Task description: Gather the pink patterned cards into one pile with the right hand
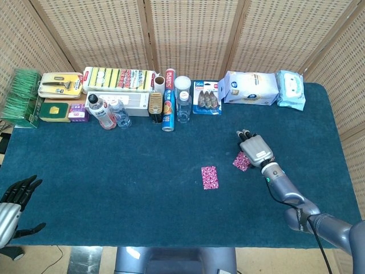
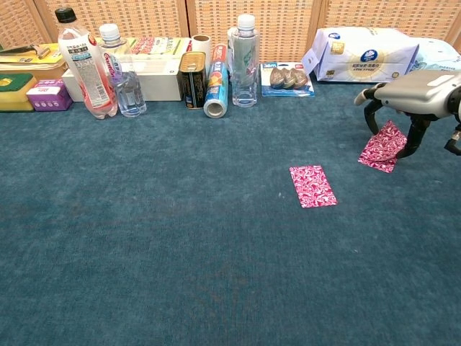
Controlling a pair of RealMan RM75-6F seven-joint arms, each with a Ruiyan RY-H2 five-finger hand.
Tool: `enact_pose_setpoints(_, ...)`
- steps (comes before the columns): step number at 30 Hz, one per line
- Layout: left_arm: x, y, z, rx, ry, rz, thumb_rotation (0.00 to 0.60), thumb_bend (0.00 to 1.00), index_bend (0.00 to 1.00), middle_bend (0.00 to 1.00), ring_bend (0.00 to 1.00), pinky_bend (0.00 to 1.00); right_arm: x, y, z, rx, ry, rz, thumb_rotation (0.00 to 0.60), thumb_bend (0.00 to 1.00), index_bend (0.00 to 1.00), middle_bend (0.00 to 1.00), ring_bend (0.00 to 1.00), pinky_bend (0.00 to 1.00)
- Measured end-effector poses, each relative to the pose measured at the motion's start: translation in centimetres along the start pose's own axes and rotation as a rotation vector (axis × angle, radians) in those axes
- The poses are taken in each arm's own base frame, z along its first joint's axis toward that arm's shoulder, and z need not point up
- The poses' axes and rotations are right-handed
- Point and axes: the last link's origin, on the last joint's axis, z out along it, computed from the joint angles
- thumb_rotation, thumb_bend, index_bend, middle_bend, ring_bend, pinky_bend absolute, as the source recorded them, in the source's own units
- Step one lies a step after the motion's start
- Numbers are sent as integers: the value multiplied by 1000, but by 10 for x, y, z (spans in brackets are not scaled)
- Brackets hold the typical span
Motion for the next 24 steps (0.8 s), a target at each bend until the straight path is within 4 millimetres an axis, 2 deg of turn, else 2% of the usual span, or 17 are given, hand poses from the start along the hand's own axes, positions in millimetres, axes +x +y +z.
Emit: enact_pose_setpoints(24, 2, -2, -1, 0, 9, -6, 600, 33, 0, 0, 0, 46, 1, -8, 0, 17, -9, -41, 600, 196, 401, 109, 108, 341)
